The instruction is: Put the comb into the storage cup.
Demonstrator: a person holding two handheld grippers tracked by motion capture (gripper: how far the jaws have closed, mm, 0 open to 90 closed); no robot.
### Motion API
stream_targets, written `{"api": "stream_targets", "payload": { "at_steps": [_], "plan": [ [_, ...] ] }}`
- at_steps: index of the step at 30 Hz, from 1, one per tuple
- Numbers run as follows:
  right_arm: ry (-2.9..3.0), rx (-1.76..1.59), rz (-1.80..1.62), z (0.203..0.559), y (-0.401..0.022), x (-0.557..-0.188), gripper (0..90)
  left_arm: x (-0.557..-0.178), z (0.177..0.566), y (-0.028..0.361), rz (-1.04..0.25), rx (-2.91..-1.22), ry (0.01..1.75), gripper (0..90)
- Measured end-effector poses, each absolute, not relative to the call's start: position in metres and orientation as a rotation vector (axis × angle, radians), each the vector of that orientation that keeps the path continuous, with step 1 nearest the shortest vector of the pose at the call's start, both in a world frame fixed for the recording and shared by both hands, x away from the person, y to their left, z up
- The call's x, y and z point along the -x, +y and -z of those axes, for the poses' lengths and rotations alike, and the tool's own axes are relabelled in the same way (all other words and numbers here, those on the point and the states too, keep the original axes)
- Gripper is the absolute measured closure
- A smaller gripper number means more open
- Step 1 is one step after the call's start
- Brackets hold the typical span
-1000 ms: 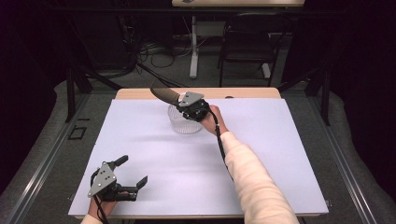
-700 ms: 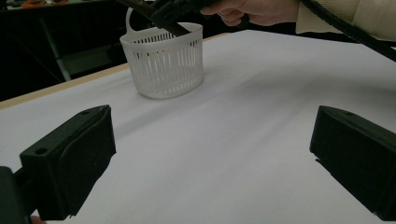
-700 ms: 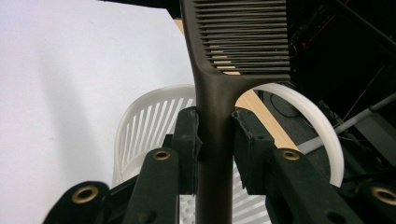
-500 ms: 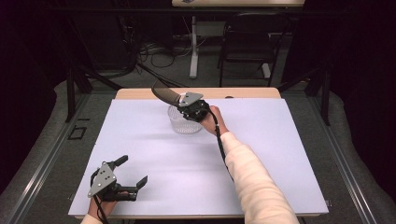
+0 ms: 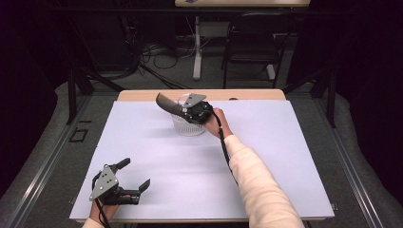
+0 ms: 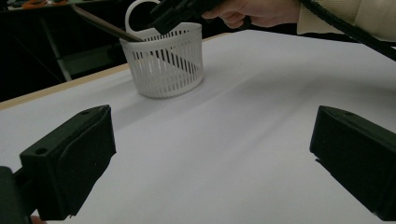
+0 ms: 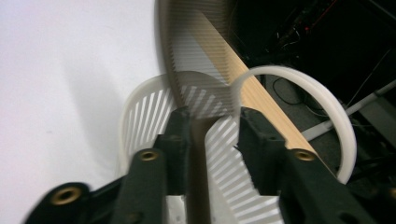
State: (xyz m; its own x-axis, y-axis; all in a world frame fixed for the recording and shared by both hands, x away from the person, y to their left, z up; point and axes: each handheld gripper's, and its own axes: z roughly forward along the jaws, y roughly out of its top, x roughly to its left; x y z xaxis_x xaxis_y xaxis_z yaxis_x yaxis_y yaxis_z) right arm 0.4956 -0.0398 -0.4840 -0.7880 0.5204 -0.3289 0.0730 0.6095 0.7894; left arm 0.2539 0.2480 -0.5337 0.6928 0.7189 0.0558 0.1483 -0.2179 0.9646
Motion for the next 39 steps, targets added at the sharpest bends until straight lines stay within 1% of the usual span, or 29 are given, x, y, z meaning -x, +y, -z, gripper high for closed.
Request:
{"api": "stream_targets", "payload": {
  "at_steps": [1, 2, 4, 7, 9, 12, 15, 18, 24, 39],
  "plan": [
    [2.300, -0.495, -1.095, 0.483, -0.040, -0.495, 50.7, -0.254, 0.534, 0.248, -0.613, -1.741, 0.697, 0.2],
    [2.304, -0.505, -1.101, 0.482, -0.041, -0.495, 48.0, -0.254, 0.534, 0.248, -0.612, -1.743, 0.696, 0.2],
    [2.312, -0.533, -1.118, 0.478, -0.043, -0.493, 39.3, -0.254, 0.534, 0.248, -0.612, -1.744, 0.695, 0.2],
    [2.331, -0.557, -1.139, 0.472, -0.047, -0.491, 29.7, -0.254, 0.534, 0.248, -0.613, -1.744, 0.695, 0.2],
    [2.352, -0.586, -1.159, 0.468, -0.050, -0.489, 25.6, -0.254, 0.534, 0.248, -0.613, -1.744, 0.697, 0.1],
    [2.369, -0.608, -1.153, 0.462, -0.054, -0.486, 15.9, -0.255, 0.534, 0.247, -0.610, -1.745, 0.697, 0.2],
    [2.378, -0.630, -1.156, 0.456, -0.059, -0.482, 13.1, -0.254, 0.534, 0.247, -0.611, -1.745, 0.695, 0.2],
    [2.393, -0.648, -1.148, 0.451, -0.064, -0.479, 7.5, -0.254, 0.534, 0.247, -0.610, -1.745, 0.695, 0.2],
    [2.419, -0.656, -1.134, 0.444, -0.071, -0.473, 0.1, -0.255, 0.534, 0.248, -0.609, -1.744, 0.694, 0.2],
    [2.439, -0.683, -1.161, 0.438, -0.100, -0.449, 0.0, -0.254, 0.534, 0.246, -0.610, -1.746, 0.694, 0.2]
  ]
}}
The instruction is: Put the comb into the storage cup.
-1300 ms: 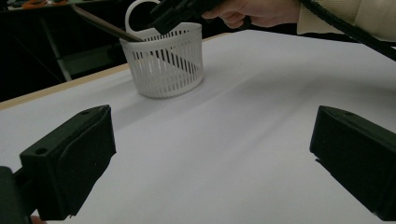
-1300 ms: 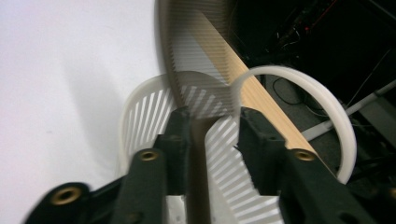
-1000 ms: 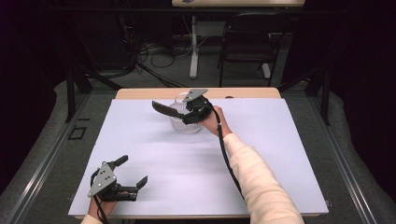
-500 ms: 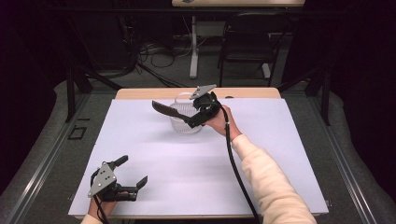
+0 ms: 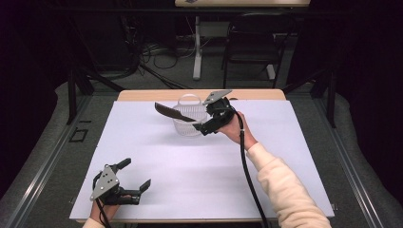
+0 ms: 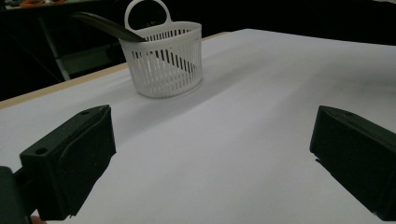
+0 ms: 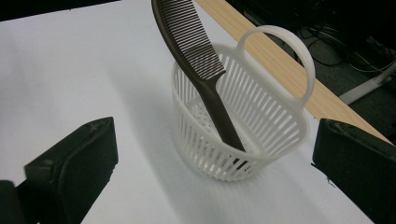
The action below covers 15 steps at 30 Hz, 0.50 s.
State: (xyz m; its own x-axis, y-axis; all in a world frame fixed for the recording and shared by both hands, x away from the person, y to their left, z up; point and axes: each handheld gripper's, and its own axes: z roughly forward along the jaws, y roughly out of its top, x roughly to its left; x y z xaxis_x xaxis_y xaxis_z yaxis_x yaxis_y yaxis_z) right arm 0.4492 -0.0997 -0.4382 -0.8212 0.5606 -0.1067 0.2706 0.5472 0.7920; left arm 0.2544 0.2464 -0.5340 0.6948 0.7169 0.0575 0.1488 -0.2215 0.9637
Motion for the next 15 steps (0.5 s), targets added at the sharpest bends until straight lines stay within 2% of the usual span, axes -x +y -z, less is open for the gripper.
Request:
{"api": "stream_targets", "payload": {
  "at_steps": [15],
  "plan": [
    [2.450, -0.732, -1.168, 0.436, -0.129, -0.428, 0.0, -0.254, 0.534, 0.246, -0.611, -1.747, 0.694, 0.2]
  ]
}}
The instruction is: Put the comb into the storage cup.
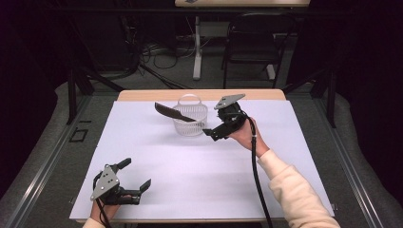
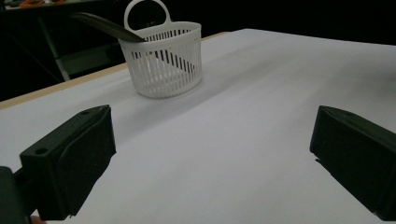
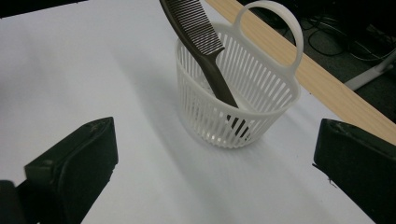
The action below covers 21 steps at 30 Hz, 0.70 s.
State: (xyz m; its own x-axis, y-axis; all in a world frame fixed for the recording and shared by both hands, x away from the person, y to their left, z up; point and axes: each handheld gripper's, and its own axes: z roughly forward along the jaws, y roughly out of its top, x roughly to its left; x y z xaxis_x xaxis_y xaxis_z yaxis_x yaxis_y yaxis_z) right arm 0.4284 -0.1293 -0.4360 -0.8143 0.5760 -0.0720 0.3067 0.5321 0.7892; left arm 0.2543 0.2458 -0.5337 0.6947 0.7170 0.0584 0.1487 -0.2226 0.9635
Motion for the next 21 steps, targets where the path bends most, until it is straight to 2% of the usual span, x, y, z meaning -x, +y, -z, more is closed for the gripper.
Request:
{"api": "stream_targets", "payload": {
  "at_steps": [21],
  "plan": [
    [2.444, -0.784, -1.157, 0.447, -0.170, -0.397, 0.0, -0.255, 0.534, 0.246, -0.610, -1.750, 0.693, 0.1]
  ]
}}
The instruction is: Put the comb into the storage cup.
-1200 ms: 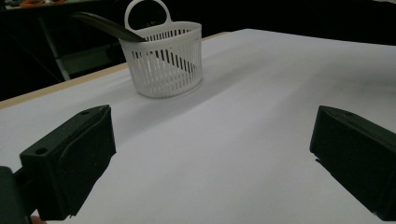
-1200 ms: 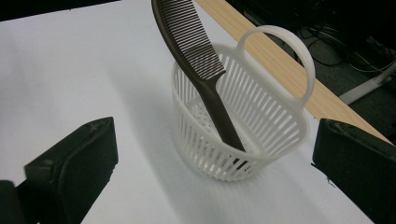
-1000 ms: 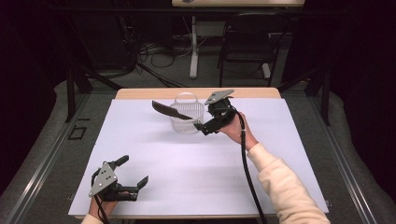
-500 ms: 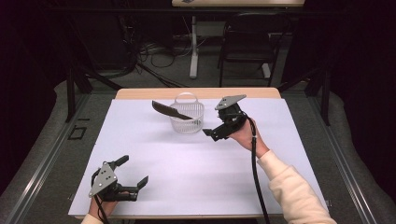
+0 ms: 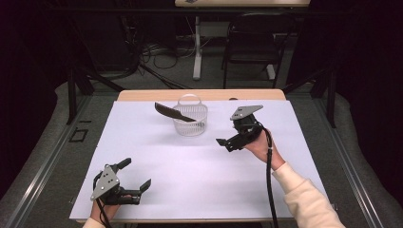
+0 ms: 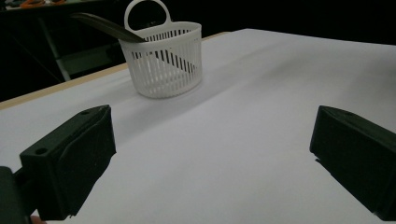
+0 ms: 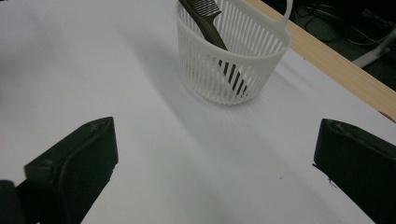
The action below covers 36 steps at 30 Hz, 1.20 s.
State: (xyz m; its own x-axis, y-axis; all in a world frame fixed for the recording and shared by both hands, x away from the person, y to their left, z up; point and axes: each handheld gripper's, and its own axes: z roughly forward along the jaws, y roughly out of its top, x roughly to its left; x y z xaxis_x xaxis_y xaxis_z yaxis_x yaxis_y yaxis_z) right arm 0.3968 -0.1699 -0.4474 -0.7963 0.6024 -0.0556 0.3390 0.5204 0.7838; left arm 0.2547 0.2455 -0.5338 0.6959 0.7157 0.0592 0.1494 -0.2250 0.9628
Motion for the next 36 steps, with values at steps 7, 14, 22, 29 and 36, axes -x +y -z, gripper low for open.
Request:
{"api": "stream_targets", "payload": {
  "at_steps": [7, 14, 22, 29, 36],
  "plan": [
    [2.435, -0.789, -1.154, 0.450, -0.179, -0.385, 0.0, -0.255, 0.534, 0.245, -0.612, -1.750, 0.693, 0.2],
    [2.441, -0.789, -1.138, 0.456, -0.186, -0.374, 0.0, -0.255, 0.534, 0.245, -0.613, -1.750, 0.693, 0.2],
    [2.436, -0.809, -1.121, 0.460, -0.195, -0.362, 0.0, -0.254, 0.533, 0.245, -0.614, -1.749, 0.692, 0.2],
    [2.429, -0.815, -1.101, 0.464, -0.202, -0.350, 0.0, -0.254, 0.533, 0.245, -0.618, -1.750, 0.691, 0.2],
    [2.427, -0.852, -1.087, 0.470, -0.209, -0.340, 0.0, -0.254, 0.533, 0.245, -0.622, -1.747, 0.697, 0.1]
  ]
}}
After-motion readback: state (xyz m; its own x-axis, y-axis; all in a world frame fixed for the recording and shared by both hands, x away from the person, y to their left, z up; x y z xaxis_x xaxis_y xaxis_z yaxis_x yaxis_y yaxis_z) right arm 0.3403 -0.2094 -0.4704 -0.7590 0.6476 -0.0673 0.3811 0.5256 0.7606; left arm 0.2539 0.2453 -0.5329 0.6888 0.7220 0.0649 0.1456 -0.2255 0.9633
